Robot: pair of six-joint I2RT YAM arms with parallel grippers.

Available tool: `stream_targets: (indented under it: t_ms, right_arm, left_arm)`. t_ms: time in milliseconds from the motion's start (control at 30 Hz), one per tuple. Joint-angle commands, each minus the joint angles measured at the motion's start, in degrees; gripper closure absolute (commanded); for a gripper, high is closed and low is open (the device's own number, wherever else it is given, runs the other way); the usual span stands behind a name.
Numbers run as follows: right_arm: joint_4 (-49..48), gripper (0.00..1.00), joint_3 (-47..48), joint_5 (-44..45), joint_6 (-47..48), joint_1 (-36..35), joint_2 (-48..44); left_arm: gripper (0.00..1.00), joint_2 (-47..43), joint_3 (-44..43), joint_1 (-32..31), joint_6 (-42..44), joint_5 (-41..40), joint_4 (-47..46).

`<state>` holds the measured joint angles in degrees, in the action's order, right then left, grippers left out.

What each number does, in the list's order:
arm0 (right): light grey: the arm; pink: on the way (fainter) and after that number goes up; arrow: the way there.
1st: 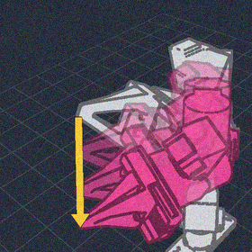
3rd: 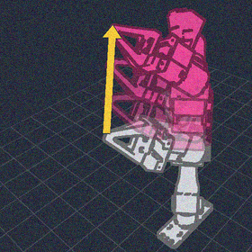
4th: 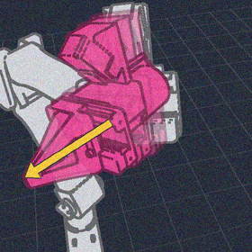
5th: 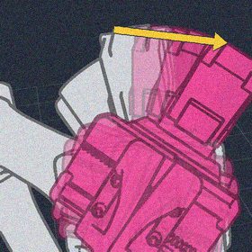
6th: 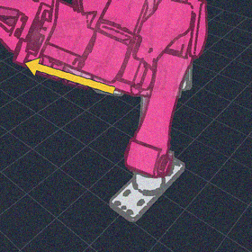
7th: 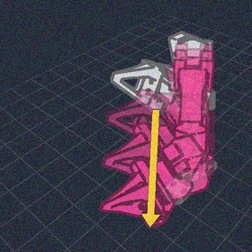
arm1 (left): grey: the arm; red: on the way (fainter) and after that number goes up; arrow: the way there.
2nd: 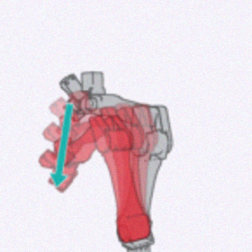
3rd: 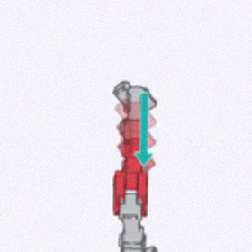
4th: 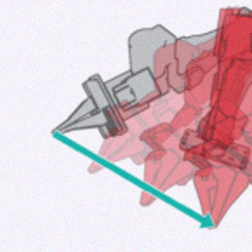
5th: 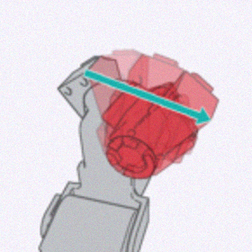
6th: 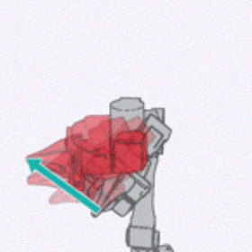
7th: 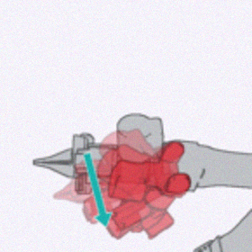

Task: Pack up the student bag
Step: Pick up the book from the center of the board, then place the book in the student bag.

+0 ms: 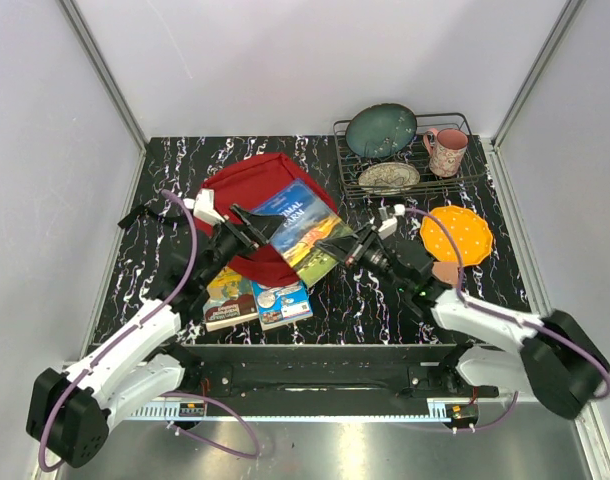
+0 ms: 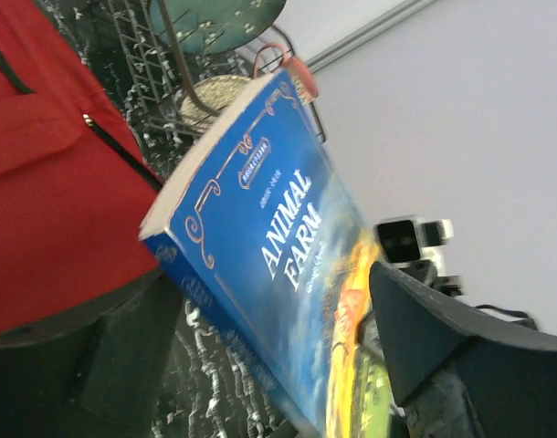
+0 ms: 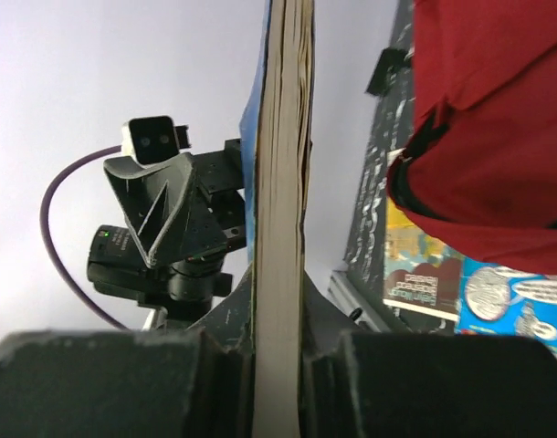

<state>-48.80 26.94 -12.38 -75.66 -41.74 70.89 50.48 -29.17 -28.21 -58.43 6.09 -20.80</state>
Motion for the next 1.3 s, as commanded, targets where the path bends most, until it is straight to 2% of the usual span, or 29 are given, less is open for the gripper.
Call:
stream_targets:
  t_ms: [0,33,100,133,167,233,267,433,633,800,1133,1267]
  right_arm:
    - [22.1,1.00,2.1,12.1,7.6,-0.3,-15.5]
    - [31.7,1.00,2.5,17.7,8.4,-0.3,-18.0]
    - [40.2,1.00,3.6,23.1,10.2,-0.3,-25.3]
    - [48.2,1.00,4.1,28.2,10.4,-0.3,-27.6]
    - [52.5,1.00,4.4,30.8,10.6,-0.3,-31.7]
    - [62.5,1.00,6.1,36.8,10.5,-0.3,-34.8]
    - [65.5,1.00,6.6,38.5,10.5,-0.3,-37.3]
    - [80.8,1.00,10.9,46.4,9.1,-0.3,-41.5]
    - [89.8,1.00,13.3,51.3,8.2,-0.3,-46.4]
    - [92.6,1.00,14.2,53.0,8.9,-0.3,-49.5]
    - [94.1,1.00,11.6,51.9,6.8,-0.2,-53.7]
    - [94.2,1.00,11.4,51.8,6.8,-0.3,-53.3]
  left_arm:
    - [0.09,-1.0,-7.3,0.0,16.5,1.2,11.7]
    - [0.04,-0.2,-10.0,0.0,19.6,0.9,17.3]
    - [0.01,1.0,-12.3,0.0,27.7,1.4,20.6]
    - [0.01,2.8,-14.3,0.0,30.4,2.0,24.4]
    - [0.01,3.9,-15.6,-0.1,35.2,3.8,25.6]
    - [0.01,8.1,-19.3,-0.2,39.1,6.0,29.3]
    - [0.01,9.7,-20.7,-0.6,42.7,8.1,30.3]
    - [0.01,22.4,-31.1,-6.1,53.3,8.0,38.9]
    - [0.02,35.0,-41.0,-9.8,56.7,7.5,46.7]
    - [0.04,42.1,-45.9,-10.8,57.9,9.5,50.1]
    - [0.16,48.7,-49.3,-11.9,58.0,12.7,51.0]
    - [0.24,51.6,-51.2,-11.8,56.8,12.6,52.3]
